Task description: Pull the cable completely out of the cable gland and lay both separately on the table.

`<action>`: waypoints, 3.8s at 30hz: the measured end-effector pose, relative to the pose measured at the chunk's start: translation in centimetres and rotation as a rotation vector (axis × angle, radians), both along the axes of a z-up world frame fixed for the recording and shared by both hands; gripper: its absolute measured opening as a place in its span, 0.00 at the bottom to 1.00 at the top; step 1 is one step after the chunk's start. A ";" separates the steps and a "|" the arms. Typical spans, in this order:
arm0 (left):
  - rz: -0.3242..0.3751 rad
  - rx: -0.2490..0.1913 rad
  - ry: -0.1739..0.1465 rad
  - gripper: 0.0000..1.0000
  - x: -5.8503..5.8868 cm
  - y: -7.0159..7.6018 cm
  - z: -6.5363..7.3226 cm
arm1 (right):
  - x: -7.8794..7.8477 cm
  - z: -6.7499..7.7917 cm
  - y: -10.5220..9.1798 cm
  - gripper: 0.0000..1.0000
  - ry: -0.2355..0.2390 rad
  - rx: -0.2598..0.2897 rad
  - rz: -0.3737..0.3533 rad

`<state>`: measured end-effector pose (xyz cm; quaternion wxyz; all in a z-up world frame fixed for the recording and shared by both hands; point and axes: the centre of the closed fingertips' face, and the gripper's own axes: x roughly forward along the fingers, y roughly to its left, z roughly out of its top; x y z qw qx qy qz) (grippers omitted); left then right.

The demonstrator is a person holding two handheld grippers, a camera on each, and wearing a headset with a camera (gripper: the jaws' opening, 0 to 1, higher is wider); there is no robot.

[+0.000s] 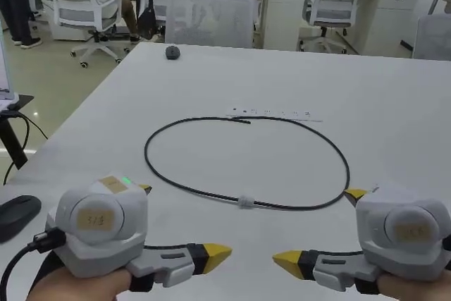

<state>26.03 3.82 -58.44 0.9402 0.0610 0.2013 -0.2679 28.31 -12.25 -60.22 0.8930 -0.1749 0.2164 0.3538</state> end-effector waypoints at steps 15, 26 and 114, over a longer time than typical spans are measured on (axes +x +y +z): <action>-0.007 0.002 0.000 0.98 0.3 -0.1 0.0 | 0.2 0.0 -0.5 1.00 0.000 0.000 -0.017; -0.010 0.004 0.002 0.98 0.3 0.1 0.0 | 0.3 -0.1 -0.5 1.00 0.005 -0.009 -0.013; -0.029 -0.017 0.017 0.96 4.3 -1.6 -1.6 | 9.1 -6.0 5.3 0.47 0.195 -0.179 0.381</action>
